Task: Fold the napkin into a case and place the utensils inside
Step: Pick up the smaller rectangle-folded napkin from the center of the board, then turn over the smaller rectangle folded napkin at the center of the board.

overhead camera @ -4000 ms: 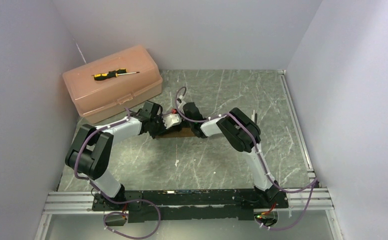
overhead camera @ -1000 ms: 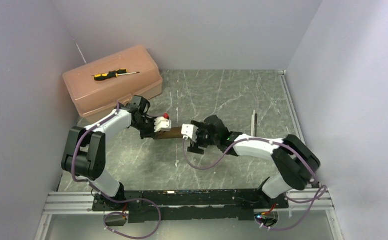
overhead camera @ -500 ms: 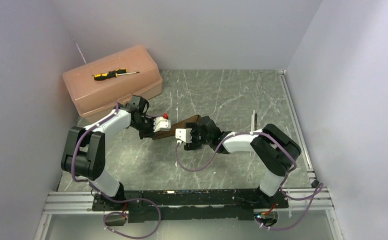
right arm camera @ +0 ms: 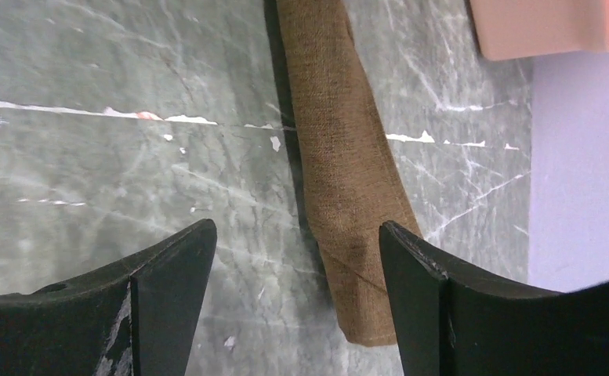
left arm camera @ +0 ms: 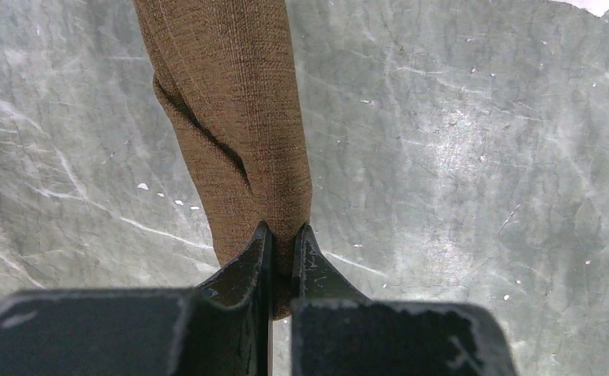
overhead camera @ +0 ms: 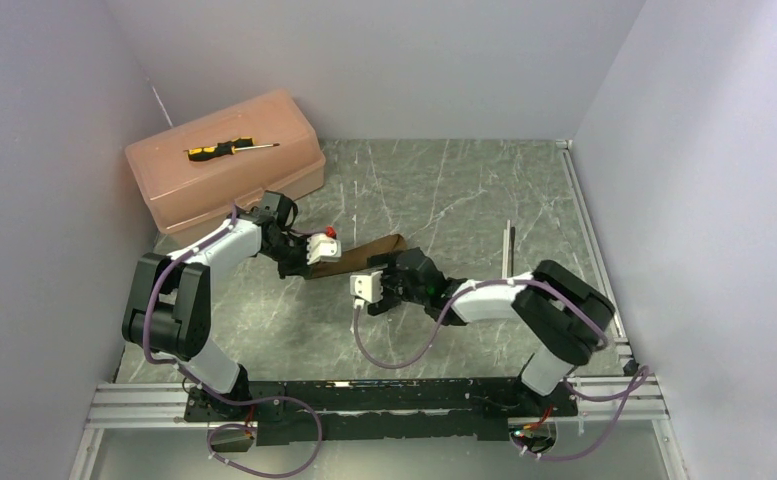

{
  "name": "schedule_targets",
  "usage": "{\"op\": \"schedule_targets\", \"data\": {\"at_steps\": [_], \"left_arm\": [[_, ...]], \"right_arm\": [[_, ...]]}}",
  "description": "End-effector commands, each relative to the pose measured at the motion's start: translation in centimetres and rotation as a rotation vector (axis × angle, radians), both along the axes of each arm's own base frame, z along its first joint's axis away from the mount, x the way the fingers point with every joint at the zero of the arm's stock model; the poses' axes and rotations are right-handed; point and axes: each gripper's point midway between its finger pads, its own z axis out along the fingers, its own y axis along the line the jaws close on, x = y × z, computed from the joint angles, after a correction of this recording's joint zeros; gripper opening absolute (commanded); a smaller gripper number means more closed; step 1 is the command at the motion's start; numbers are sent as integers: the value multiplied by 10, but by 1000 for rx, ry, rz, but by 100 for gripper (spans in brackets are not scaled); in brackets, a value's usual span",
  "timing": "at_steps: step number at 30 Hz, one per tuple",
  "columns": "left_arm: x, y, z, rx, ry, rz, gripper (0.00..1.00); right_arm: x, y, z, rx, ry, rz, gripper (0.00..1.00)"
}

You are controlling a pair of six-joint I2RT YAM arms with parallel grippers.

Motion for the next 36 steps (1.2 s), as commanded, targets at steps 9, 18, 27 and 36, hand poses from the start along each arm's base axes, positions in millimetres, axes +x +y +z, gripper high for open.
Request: {"op": "schedule_targets", "data": {"at_steps": [9,18,27,36], "left_arm": [[1,-1,11,-19,-33,-8,3],[3,2,14,-6,-36,10,3],[-9,-1,46,-48,38,-13,3],[-62,-15,90,-150,296,-37,3]], "right_arm": [[68,20,-9,-59,-145,-1,81],[67,12,-34,-107,-74,4,59],[61,19,-21,-54,195,-126,0],[-40,12,16,-105,786,-41,0]]}}
